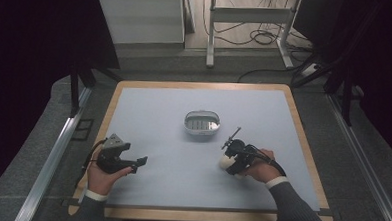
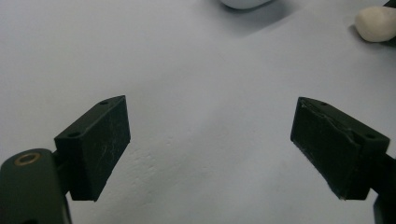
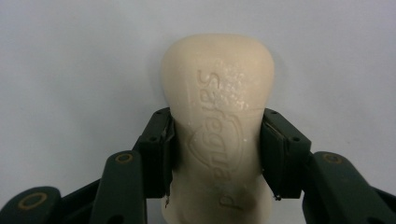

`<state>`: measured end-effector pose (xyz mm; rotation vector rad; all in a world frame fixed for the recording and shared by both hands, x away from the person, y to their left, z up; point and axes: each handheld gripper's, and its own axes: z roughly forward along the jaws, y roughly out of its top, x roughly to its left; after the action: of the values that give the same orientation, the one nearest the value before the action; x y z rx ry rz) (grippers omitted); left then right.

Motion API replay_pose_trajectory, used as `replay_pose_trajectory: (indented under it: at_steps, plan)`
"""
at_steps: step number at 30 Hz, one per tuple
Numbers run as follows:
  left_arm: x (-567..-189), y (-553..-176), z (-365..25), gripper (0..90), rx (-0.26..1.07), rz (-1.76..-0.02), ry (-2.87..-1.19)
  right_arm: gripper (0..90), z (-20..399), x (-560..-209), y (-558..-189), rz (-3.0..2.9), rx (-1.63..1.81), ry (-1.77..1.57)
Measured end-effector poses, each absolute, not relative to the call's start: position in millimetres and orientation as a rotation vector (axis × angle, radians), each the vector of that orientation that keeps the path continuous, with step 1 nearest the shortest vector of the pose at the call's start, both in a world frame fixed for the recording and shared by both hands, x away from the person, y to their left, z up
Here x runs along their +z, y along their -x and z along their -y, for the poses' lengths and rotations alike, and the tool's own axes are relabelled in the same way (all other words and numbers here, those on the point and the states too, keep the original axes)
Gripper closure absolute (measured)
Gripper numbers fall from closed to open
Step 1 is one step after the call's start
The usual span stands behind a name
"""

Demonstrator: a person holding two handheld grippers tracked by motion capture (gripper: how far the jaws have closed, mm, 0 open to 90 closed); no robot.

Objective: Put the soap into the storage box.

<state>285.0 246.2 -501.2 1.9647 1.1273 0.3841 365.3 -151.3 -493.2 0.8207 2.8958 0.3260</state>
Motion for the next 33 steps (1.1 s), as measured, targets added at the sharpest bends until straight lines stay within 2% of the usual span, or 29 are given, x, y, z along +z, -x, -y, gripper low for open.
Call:
replay_pose_trajectory:
  at_steps: [10,33]
  plan:
    - [-501,-285,-247,12.5,0.39,-1.127,-1.968,50.0,154,-468,-367,-2.851,0.392,-0.809]
    - [-502,-285,-246,12.4,0.389,-1.123,-1.982,49.9,159,-437,-385,-2.782,0.451,-0.788]
